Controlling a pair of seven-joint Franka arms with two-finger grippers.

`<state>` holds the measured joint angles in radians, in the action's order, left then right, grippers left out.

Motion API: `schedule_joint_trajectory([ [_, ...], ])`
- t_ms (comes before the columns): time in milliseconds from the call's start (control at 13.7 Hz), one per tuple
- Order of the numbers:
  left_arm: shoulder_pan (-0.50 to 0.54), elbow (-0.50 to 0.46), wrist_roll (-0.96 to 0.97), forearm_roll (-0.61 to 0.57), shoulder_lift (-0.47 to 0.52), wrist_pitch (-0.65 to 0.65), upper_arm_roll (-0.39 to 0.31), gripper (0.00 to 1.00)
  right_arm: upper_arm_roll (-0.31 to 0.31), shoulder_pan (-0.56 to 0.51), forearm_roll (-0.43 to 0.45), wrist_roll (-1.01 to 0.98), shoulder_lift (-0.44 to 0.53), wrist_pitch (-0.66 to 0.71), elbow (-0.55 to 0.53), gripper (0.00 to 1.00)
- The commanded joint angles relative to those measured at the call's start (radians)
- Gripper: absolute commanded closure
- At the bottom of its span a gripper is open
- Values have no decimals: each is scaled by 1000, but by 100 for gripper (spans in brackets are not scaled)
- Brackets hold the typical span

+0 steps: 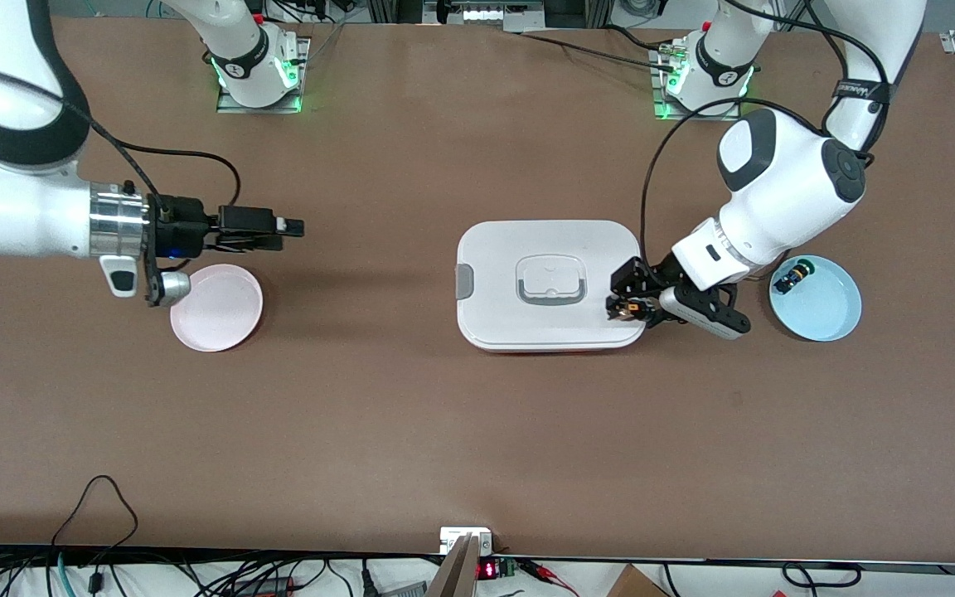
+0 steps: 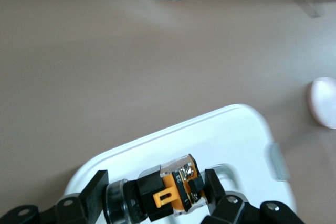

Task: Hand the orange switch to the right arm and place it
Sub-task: 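Lift the switch with the left gripper while the right gripper approaches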

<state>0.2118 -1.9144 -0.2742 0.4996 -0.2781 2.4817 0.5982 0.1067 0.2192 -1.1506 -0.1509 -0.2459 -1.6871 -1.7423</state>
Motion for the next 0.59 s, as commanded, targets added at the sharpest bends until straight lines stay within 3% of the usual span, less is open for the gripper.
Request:
schedule_joint_trajectory([
  [0,-3,54,-285,260,-23,-18,28,100,5,25,-219,-106,-42,13,-19,0],
  [293,-26,78,-861,668,-32,-15,60,100,5,66,-401,-118,-107,12,-26,0],
  [512,-83,121,-1254,951,-59,-12,64,100,5,98,-480,-40,-139,3,-26,0],
])
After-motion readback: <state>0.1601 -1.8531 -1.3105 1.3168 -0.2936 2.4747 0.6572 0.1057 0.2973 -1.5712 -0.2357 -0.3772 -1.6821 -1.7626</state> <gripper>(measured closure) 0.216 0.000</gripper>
